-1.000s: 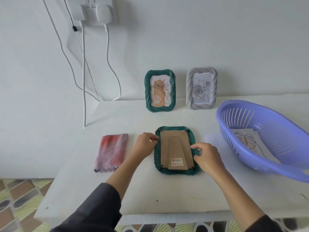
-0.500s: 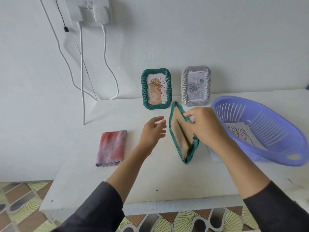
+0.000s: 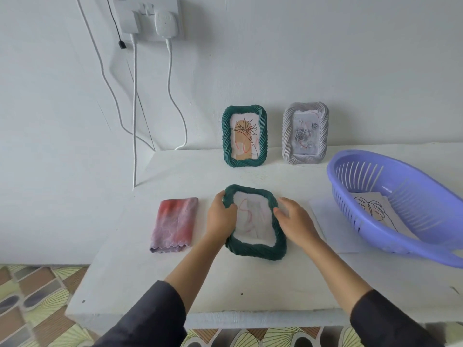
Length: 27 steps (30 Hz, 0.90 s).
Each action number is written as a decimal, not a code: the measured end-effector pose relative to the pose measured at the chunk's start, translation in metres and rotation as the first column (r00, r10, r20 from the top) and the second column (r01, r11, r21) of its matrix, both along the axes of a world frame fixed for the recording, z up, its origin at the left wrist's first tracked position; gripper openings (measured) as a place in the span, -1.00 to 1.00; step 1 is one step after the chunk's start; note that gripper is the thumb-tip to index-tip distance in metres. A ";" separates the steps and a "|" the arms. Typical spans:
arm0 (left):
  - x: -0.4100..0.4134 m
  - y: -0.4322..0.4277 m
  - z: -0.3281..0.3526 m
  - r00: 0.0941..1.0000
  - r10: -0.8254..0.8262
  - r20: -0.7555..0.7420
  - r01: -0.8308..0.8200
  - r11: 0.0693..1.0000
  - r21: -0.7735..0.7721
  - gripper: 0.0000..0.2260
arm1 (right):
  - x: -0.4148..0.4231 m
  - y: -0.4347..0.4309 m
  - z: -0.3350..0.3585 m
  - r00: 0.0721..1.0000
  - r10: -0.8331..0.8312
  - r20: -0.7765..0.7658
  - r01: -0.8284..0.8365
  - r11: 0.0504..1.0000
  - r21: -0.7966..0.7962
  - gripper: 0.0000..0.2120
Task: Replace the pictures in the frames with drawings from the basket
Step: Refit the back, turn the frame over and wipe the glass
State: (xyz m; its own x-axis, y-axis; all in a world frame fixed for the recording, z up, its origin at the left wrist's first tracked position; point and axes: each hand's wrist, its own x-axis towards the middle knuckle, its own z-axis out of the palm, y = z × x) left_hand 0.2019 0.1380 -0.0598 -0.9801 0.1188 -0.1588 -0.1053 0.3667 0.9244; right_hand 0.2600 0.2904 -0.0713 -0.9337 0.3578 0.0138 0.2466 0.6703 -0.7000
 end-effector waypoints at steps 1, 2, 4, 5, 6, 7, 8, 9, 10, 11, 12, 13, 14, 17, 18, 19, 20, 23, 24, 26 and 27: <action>0.000 0.002 -0.005 1.000 -0.003 -0.026 0.002 1.000 -0.028 -0.58 | 0.000 0.001 -0.007 0.999 0.018 0.039 -0.019 0.999 0.037 -0.56; 0.000 0.004 -0.009 0.998 -0.004 -0.056 0.001 0.999 -0.048 -0.59 | -0.001 0.002 -0.013 0.997 0.037 0.075 -0.043 0.996 0.078 -0.53; 0.000 0.010 -0.017 0.994 -0.015 -0.107 0.003 0.994 -0.113 -0.61 | -0.003 0.003 -0.021 0.991 0.043 0.125 -0.061 0.987 0.148 -0.52; -0.001 0.013 -0.022 0.991 -0.030 -0.132 0.007 0.985 -0.172 -0.62 | -0.004 0.004 -0.023 0.991 0.032 0.131 -0.054 0.985 0.166 -0.52; -0.003 0.016 -0.027 0.988 -0.052 -0.145 0.016 0.970 -0.243 -0.63 | -0.005 0.005 -0.024 0.992 0.021 0.128 -0.044 0.983 0.179 -0.52; -0.003 0.018 -0.032 0.985 -0.075 -0.156 0.024 0.951 -0.307 -0.62 | -0.005 0.006 -0.026 0.992 0.013 0.122 -0.037 0.980 0.195 -0.52; -0.003 0.020 -0.035 0.981 -0.096 -0.167 0.031 0.935 -0.352 -0.60 | -0.005 0.006 -0.027 0.993 0.009 0.120 -0.034 0.977 0.212 -0.51; -0.004 0.020 -0.038 0.976 -0.110 -0.185 0.033 0.927 -0.374 -0.60 | -0.005 0.006 -0.028 0.993 0.007 0.119 -0.034 0.973 0.228 -0.51; -0.004 0.020 -0.040 0.971 -0.117 -0.207 0.031 0.925 -0.379 -0.62 | -0.005 0.006 -0.030 0.993 0.003 0.116 -0.032 0.970 0.241 -0.51; -0.006 0.021 -0.042 0.967 -0.117 -0.228 0.024 0.927 -0.375 -0.63 | -0.006 0.006 -0.031 0.994 0.000 0.113 -0.028 0.968 0.250 -0.51; -0.006 0.021 -0.043 0.965 -0.113 -0.239 0.017 0.928 -0.372 -0.64 | -0.006 0.007 -0.032 0.994 -0.004 0.109 -0.024 0.966 0.257 -0.51; -0.007 0.021 -0.044 0.964 -0.109 -0.243 0.013 0.929 -0.369 -0.64 | -0.006 0.007 -0.032 0.994 -0.007 0.106 -0.021 0.965 0.263 -0.51; -0.007 0.020 -0.043 0.964 -0.110 -0.243 0.013 0.929 -0.369 -0.63 | -0.006 0.007 -0.032 0.995 -0.009 0.104 -0.019 0.964 0.266 -0.51; -0.007 0.018 -0.039 0.960 -0.128 -0.250 0.029 0.931 -0.364 -0.64 | -0.005 0.007 -0.033 0.994 -0.004 0.107 -0.024 0.965 0.260 -0.52; -0.008 0.015 -0.036 0.955 -0.131 -0.266 0.031 0.936 -0.350 -0.67 | -0.005 0.007 -0.033 0.994 -0.002 0.108 -0.025 0.967 0.255 -0.52; -0.010 0.010 -0.032 0.949 -0.122 -0.292 0.018 0.942 -0.335 -0.71 | -0.005 0.007 -0.033 0.994 -0.001 0.108 -0.026 0.968 0.250 -0.52; -0.013 0.004 -0.027 0.943 -0.092 -0.319 -0.019 0.944 -0.328 -0.72 | -0.005 0.007 -0.033 0.994 0.000 0.105 -0.026 0.970 0.243 -0.52; -0.029 -0.025 -0.014 0.915 0.088 -0.393 -0.259 0.875 -0.408 -0.64 | -0.006 0.008 -0.033 0.995 0.004 0.102 -0.027 0.974 0.226 -0.52; -0.034 -0.035 -0.010 0.911 0.152 -0.385 -0.330 0.828 -0.454 -0.58 | -0.006 0.008 -0.034 0.995 0.004 0.103 -0.027 0.974 0.226 -0.52; -0.044 -0.054 -0.006 0.933 0.245 -0.265 -0.355 0.750 -0.558 -0.45 | -0.006 0.009 -0.034 0.994 0.002 0.105 -0.026 0.973 0.227 -0.52; -0.046 -0.061 -0.005 0.949 0.264 -0.171 -0.313 0.728 -0.610 -0.38 | -0.006 0.009 -0.034 0.994 0.001 0.107 -0.025 0.974 0.227 -0.52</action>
State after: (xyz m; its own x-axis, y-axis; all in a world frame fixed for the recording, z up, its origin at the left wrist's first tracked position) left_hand 0.1558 0.0767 -0.0651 -0.9617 -0.2728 -0.0275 -0.2483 0.8242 0.5090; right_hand 0.2537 0.2993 -0.1053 -0.9388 0.3444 -0.0049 0.3007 0.8126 -0.4992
